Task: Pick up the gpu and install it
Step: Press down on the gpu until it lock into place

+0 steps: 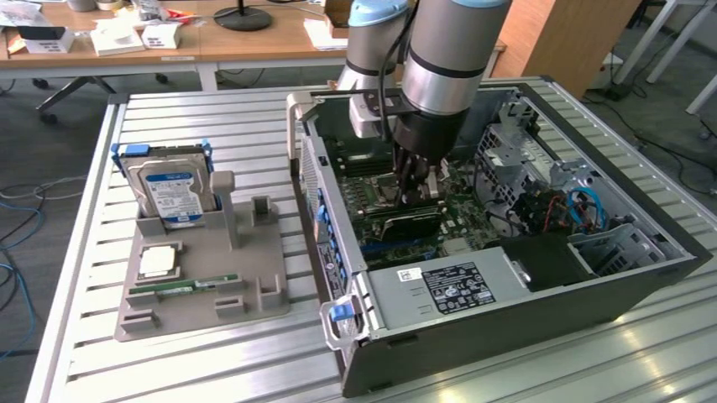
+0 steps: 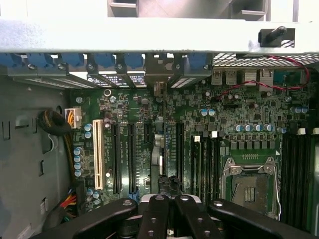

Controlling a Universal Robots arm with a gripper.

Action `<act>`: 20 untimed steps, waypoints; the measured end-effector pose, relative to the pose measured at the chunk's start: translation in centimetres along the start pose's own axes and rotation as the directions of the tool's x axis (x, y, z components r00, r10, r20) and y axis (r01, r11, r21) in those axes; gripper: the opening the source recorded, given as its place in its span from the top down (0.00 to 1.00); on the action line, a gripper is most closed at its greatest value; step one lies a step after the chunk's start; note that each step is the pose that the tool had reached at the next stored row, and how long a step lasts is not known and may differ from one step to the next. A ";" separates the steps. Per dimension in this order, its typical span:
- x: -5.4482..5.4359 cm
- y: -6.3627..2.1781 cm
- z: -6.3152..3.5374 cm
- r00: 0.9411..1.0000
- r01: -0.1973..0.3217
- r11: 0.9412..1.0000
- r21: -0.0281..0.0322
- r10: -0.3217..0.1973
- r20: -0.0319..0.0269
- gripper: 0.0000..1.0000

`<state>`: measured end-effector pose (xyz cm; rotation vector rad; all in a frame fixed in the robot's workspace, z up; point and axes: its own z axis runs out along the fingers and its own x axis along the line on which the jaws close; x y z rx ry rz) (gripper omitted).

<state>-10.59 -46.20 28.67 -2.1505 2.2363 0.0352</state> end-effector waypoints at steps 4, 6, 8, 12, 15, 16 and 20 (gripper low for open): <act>0.1 0.00 0.01 1.000 0.000 1.000 0.000 0.000 0.000 0.89; 0.1 0.00 0.01 1.000 0.000 1.000 0.000 0.000 0.000 0.89; 0.1 0.00 0.02 1.000 0.000 1.000 0.000 0.000 0.000 0.89; 0.1 0.01 0.18 1.000 0.000 1.000 0.000 0.000 0.000 0.89; 0.1 0.01 0.18 1.000 0.000 1.000 0.000 0.000 0.000 0.89; 0.1 0.01 0.19 1.000 0.000 1.000 0.000 0.000 0.000 0.89; 0.1 0.01 0.33 1.000 0.000 1.000 0.000 0.000 0.000 0.89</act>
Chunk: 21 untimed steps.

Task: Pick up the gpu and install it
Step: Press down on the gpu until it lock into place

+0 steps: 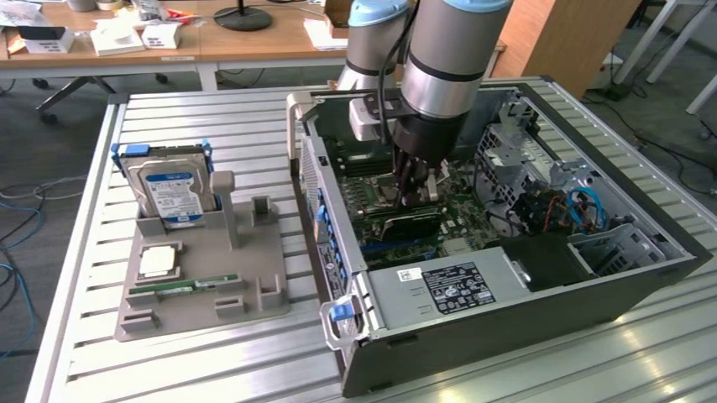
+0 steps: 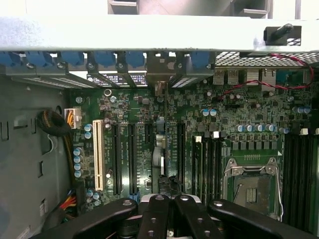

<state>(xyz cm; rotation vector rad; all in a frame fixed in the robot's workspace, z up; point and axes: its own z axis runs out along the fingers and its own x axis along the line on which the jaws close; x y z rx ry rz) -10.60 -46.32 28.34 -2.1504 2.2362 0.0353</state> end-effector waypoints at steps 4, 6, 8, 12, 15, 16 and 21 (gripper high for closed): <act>0.0 0.00 0.09 1.000 0.000 1.000 0.000 0.000 0.000 0.89; 0.0 0.00 0.13 1.000 0.000 1.000 0.000 0.000 0.000 0.89; 0.0 0.00 0.22 1.000 0.000 1.000 0.000 0.000 0.000 0.89; -0.2 0.00 0.33 1.000 0.000 1.000 0.000 0.000 0.000 0.89; -0.2 0.02 0.53 1.000 0.000 1.000 0.000 0.000 0.000 0.89; -0.2 0.02 0.61 1.000 0.000 1.000 0.000 0.000 0.000 0.89; -0.2 0.02 0.85 1.000 0.000 1.000 0.000 0.000 0.000 0.89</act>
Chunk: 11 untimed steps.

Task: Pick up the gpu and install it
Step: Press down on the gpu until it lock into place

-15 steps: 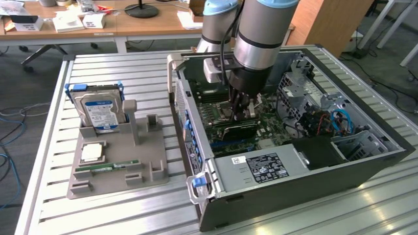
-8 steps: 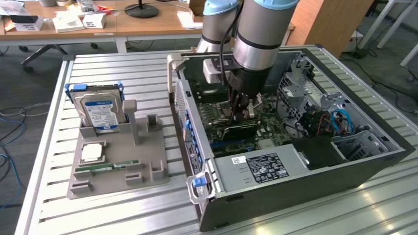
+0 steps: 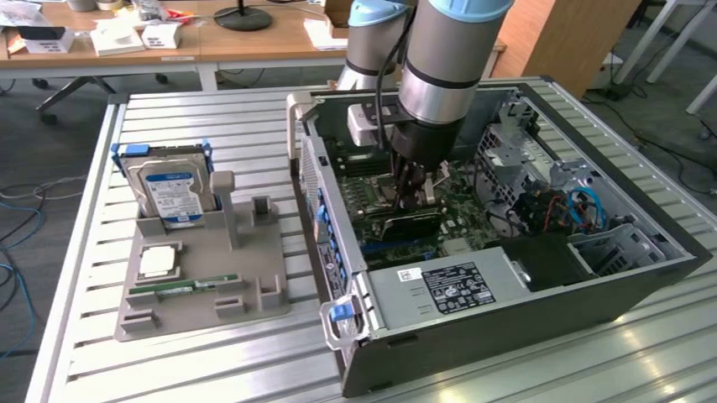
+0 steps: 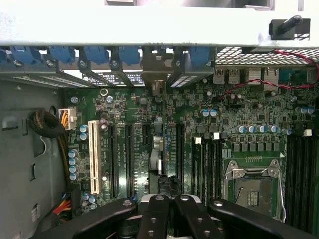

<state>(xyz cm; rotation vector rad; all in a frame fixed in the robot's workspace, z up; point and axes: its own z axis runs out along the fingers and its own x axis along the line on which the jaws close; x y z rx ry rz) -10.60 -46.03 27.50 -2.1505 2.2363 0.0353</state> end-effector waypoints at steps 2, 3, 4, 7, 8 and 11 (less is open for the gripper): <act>0.0 0.00 0.00 1.000 0.000 1.000 0.000 0.000 0.000 0.89; 0.0 0.00 0.00 1.000 0.000 1.000 0.000 0.000 0.000 0.89; 0.0 0.01 0.04 1.000 0.000 1.000 0.000 0.000 0.000 0.89; -0.1 0.01 0.07 1.000 0.000 1.000 0.000 0.000 0.000 0.89; -0.1 0.01 0.13 1.000 0.000 1.000 0.000 0.000 0.000 0.89; -0.1 0.00 0.33 1.000 0.000 1.000 0.000 0.000 0.000 0.89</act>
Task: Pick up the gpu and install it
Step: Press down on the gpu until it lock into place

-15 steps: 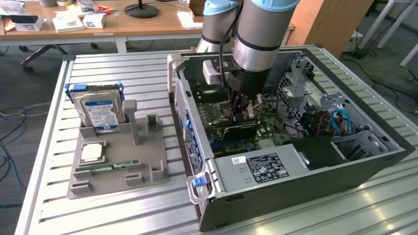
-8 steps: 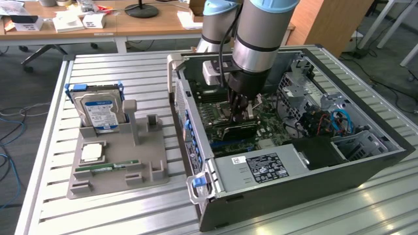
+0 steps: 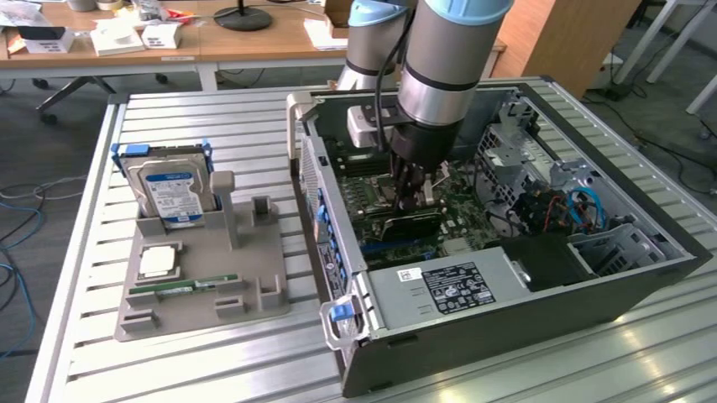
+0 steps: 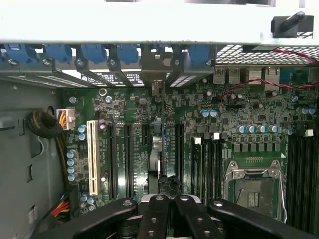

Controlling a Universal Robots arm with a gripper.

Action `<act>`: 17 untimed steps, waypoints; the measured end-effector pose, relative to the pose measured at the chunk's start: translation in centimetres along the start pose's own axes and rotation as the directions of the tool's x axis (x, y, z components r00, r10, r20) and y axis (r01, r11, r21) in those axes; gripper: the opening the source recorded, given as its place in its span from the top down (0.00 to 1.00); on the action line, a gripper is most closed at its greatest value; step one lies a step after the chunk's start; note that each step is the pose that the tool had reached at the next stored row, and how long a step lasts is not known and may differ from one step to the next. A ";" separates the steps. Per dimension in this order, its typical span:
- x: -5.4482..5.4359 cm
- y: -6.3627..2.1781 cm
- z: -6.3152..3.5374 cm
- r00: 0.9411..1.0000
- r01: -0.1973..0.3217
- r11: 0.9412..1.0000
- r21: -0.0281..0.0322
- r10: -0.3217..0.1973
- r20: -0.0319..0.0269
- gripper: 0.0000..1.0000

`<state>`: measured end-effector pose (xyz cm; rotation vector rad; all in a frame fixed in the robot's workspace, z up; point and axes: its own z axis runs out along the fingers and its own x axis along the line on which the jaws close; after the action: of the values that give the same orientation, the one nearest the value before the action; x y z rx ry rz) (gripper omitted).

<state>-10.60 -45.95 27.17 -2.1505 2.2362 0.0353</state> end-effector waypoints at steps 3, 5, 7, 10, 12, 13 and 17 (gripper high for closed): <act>0.0 0.01 0.01 1.000 0.000 1.000 0.000 0.000 0.000 0.89; 0.0 0.00 0.03 1.000 0.000 1.000 0.000 0.000 0.000 0.89; 0.0 0.00 0.13 1.000 0.000 1.000 0.000 0.000 0.000 0.89; 0.0 0.01 0.15 1.000 0.000 1.000 0.000 0.000 0.000 0.89; 0.0 0.01 0.15 1.000 0.000 1.000 0.000 0.000 0.000 0.89; 0.0 0.01 0.18 1.000 0.000 1.000 0.000 0.000 0.000 0.89; 0.0 0.01 0.23 1.000 0.000 1.000 0.000 0.000 0.000 0.89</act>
<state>-10.60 -45.93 26.94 -2.1505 2.2364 0.0352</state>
